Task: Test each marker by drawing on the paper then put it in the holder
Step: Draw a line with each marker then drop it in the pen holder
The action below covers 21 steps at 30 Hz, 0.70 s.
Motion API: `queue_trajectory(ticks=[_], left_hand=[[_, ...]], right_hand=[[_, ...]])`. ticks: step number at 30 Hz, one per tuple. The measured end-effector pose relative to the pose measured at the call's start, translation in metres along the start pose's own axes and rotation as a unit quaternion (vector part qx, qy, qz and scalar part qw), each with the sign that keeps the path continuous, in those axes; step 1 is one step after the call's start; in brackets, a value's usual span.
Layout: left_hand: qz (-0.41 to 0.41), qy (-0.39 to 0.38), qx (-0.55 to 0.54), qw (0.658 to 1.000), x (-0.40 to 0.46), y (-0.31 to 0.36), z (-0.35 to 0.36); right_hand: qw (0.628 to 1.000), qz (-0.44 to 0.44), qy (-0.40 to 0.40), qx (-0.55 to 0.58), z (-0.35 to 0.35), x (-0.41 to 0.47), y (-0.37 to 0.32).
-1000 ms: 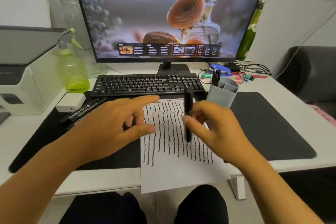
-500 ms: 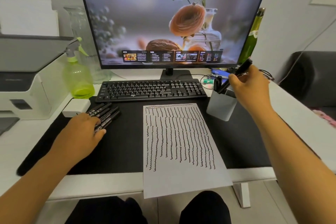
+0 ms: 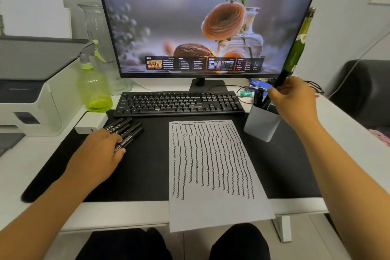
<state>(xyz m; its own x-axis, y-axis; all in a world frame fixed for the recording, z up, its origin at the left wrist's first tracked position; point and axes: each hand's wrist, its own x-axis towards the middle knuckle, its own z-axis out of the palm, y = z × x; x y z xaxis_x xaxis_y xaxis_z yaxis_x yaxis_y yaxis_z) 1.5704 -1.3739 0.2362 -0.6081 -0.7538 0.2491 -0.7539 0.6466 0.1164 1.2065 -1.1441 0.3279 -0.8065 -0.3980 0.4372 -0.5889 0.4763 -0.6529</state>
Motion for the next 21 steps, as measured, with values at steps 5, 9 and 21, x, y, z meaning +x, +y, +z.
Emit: queue_trajectory(ticks=[5, 9, 21], left_hand=[[0.006, 0.008, 0.016, 1.0, 0.002, 0.001, 0.004], [0.0, 0.007, 0.012, 1.0, 0.003, 0.003, 0.007], [-0.02, 0.001, -0.16, 0.987, -0.002, 0.018, -0.001]], right_hand=[[0.99, 0.001, -0.099, -0.104, 0.01, -0.002, 0.004], [0.978, 0.014, -0.093, -0.184, 0.018, -0.008, 0.009], [0.993, -0.037, 0.065, -0.092, 0.01, -0.038, 0.001]])
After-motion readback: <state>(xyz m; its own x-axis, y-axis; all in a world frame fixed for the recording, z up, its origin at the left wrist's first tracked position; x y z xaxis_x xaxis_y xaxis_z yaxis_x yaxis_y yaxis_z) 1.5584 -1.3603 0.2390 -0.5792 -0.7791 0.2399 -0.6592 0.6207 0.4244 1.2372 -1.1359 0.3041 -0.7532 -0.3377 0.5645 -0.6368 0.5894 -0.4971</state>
